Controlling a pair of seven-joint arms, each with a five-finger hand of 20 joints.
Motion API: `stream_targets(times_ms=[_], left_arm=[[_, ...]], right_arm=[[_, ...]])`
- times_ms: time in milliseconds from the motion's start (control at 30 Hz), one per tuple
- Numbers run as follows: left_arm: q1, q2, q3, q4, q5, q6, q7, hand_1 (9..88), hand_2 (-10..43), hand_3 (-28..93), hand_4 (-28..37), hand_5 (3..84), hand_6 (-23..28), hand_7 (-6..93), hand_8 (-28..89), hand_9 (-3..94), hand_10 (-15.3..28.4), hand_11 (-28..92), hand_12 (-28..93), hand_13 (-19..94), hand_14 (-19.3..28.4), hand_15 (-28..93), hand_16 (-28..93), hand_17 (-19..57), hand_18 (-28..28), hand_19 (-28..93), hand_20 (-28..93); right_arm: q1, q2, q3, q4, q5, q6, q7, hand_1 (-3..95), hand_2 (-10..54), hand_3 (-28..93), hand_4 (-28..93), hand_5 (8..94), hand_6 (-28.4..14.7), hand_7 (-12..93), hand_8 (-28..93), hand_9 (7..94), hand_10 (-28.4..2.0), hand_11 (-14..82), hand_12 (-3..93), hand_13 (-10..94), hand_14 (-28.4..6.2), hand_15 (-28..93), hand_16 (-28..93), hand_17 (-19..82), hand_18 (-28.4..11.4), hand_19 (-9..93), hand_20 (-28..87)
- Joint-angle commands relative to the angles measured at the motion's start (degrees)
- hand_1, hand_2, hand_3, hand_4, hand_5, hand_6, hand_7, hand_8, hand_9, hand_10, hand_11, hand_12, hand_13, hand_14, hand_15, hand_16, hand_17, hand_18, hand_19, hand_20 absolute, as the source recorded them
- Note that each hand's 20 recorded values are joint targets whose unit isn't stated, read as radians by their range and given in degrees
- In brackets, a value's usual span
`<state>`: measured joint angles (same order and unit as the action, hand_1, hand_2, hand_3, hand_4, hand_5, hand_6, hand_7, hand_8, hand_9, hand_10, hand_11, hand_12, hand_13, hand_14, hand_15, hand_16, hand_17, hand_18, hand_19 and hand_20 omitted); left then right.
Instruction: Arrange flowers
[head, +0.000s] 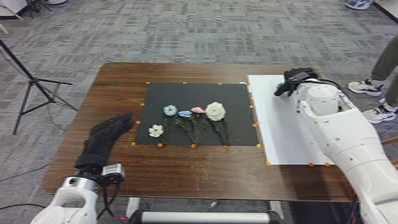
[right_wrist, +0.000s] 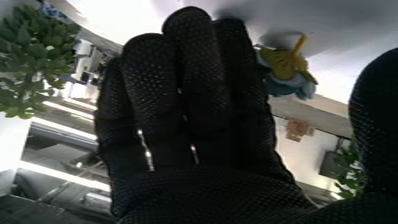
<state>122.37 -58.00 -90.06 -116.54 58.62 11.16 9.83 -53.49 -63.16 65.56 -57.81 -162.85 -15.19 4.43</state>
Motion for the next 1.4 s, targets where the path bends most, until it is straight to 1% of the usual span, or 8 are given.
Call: stream_targets(times_ms=[33, 267, 733, 800, 967, 1100, 1200, 1400], left_arm=[[0.3, -0.12, -0.1, -0.06, -0.07, -0.54, 0.33, 26.9, -0.8, 69, -20.9, 45.9, 5.1, 14.6, -7, 44.2, 12.7, 19, 11, 32, 16.4, 14, 1, 1.2, 12.1, 6, 14], [0.6, -0.27, -0.31, -0.13, -0.11, -0.41, 0.59, 26.9, -0.7, 69, -20.8, 45.9, 5.1, 14.7, -7, 44.1, 12.8, 19, 11, 32, 16.4, 14, 1, 1.2, 12.1, 6, 14], [0.8, -0.86, -0.44, -0.3, -0.03, -0.49, 0.21, 26.9, -0.8, 69, -20.7, 45.9, 5.1, 14.7, -7, 44.2, 12.8, 19, 11, 32, 16.4, 14, 1, 1.1, 12.1, 6, 14], [0.8, -1.04, -0.37, -0.32, 0.01, -0.14, 0.41, 26.9, -0.8, 69, -20.7, 46.0, 5.1, 14.8, -7, 44.1, 12.7, 19, 11, 32, 16.4, 14, 1, 1.1, 12.1, 6, 14], [0.9, -1.09, -0.27, -0.35, -0.15, 0.09, 0.42, 26.9, -1.0, 69, -20.8, 45.9, 5.1, 14.8, -7, 44.1, 12.8, 19, 11, 32, 16.5, 14, 1, 1.1, 12.1, 6, 14], [1.2, -1.13, -0.5, -0.4, -0.23, -0.01, 0.36, 26.9, -0.9, 69, -20.9, 45.9, 5.1, 14.7, -7, 44.2, 12.7, 19, 11, 32, 16.4, 14, 1, 1.1, 12.1, 6, 14], [1.2, -1.12, -0.45, -0.44, -0.23, 0.12, 0.37, 26.9, -0.9, 69, -20.9, 45.9, 5.2, 14.7, -7, 44.2, 12.7, 19, 11, 32, 16.5, 14, 1, 1.1, 12.1, 6, 14], [1.3, -1.12, -0.33, -0.44, -0.25, 0.08, 0.5, 26.9, -0.7, 69, -21.0, 45.9, 5.1, 14.7, -7, 44.2, 12.8, 19, 11, 32, 16.4, 14, 1, 1.1, 12.1, 6, 14]], right_arm=[[2.7, -1.2, -0.9, 4.5, -1.4, 2.9, 2.7, 16.3, -9.5, 67, -17, 67.9, -1.6, 21, -11, 76.6, -14.4, 31.8, 26.9, 61, -16.6, 61, 34, 23, -24.9, 61, 48], [3.8, -2.5, -1.3, 5.8, -1.4, 3.7, 2.5, 16.8, -9.5, 67, -17, 68.1, -1.8, 21, -11, 76.6, -14.5, 31.7, 26.7, 61, -16.8, 61, 34, 23, -25.0, 61, 48], [5.2, -6.0, -1.1, 8.8, -3.8, 4.6, 0.6, 17.6, -9.5, 67, -17, 68.2, -1.7, 21, -11, 76.7, -14.5, 31.8, 26.7, 62, -16.7, 61, 33, 24, -25.0, 61, 48], [5.2, -6.0, -1.5, 8.7, -3.6, 4.1, 0.6, 18.2, -9.5, 68, -17, 68.2, -1.6, 21, -11, 76.7, -14.4, 31.8, 26.7, 62, -16.7, 61, 33, 24, -25.0, 62, 48], [4.4, -5.5, -2.1, 7.8, -2.9, 2.1, 0.5, 23.7, -8.0, 69, -18, 69.2, -0.8, 22, -11, 78.1, -13.6, 32.2, 26.6, 63, -16.0, 61, 33, 24, -24.6, 62, 48], [4.1, -5.3, -2.7, 7.3, -3.0, 0.7, 0.1, 31.6, -2.4, 69, -20, 73.9, 1.1, 25, -12, 82.8, -12.2, 33.2, 26.7, 66, -14.9, 62, 34, 27, -24.2, 64, 48], [4.2, -4.9, -3.4, 6.5, -2.7, -0.3, -0.4, 40.2, 1.3, 66, -23, 77.2, 1.5, 26, 2, 85.8, -11.5, 33.5, 27.0, 68, -14.2, 62, 35, 28, -24.0, 65, 47], [4.2, -2.1, -6.0, 2.2, -0.1, 0.1, -1.2, 45.5, 3.1, 66, -23, 80.2, 1.1, 27, 8, 87.4, -10.3, 36.5, 28.4, 69, -13.8, 66, 36, 29, -23.4, 66, 47]])
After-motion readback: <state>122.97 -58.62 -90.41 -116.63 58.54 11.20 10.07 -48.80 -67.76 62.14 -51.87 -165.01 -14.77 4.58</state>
